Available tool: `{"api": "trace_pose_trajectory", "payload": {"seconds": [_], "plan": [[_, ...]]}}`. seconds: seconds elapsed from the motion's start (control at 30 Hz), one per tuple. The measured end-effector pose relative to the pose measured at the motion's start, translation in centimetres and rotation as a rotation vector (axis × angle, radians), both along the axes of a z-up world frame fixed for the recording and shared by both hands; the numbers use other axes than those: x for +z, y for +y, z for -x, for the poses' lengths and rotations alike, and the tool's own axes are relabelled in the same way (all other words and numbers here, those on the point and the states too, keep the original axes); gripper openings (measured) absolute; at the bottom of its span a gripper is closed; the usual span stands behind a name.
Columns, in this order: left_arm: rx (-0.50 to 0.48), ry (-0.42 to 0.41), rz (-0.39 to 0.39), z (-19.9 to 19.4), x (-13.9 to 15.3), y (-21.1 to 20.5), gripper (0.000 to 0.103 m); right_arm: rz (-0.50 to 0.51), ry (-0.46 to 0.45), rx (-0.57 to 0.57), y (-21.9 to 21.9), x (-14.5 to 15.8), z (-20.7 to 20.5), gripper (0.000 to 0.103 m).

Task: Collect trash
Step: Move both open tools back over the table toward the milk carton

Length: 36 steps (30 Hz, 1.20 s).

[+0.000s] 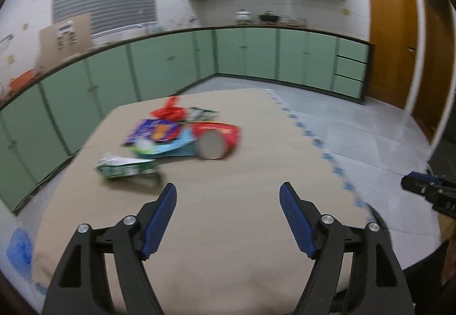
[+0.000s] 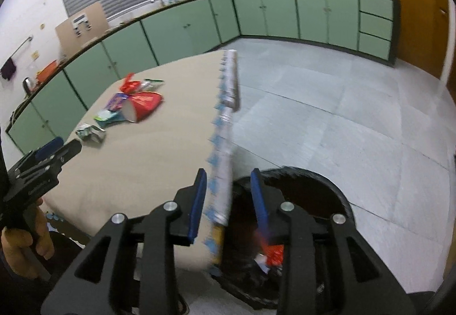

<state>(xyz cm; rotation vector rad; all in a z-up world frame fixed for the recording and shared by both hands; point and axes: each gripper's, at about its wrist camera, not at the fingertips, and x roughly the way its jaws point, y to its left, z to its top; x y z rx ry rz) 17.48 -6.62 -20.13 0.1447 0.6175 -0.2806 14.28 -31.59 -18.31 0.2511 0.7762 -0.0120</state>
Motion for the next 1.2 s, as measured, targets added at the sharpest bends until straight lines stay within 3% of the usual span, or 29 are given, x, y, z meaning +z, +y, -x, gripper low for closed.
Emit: {"api": "trace_pose_trajectory", "payload": {"seconds": [0.1, 0.2, 0.57, 0.9, 1.2], "plan": [[0.076, -0.004, -0.013, -0.4, 0.0, 2.4, 0.076, 0.007, -0.027, 0.031, 1.8, 0.6, -1.3, 0.043], [0.135, -0.003, 0.000, -0.8, -0.1, 4.4, 0.076, 0.013, -0.040, 0.075, 3.9, 0.9, -2.9, 0.043], [0.225, -0.010, 0.005, -2.0, -1.2, 9.0, 0.078, 0.045, -0.069, 0.123, 8.7, 0.9, -7.6, 0.050], [0.250, -0.007, 0.027, -3.2, -2.0, 10.3, 0.078, 0.072, -0.059, 0.099, 9.7, -0.5, -9.7, 0.055], [0.263, 0.004, 0.027, -4.3, -2.8, 10.3, 0.078, 0.085, -0.034, 0.060, 7.6, -2.2, -11.3, 0.056]]}}
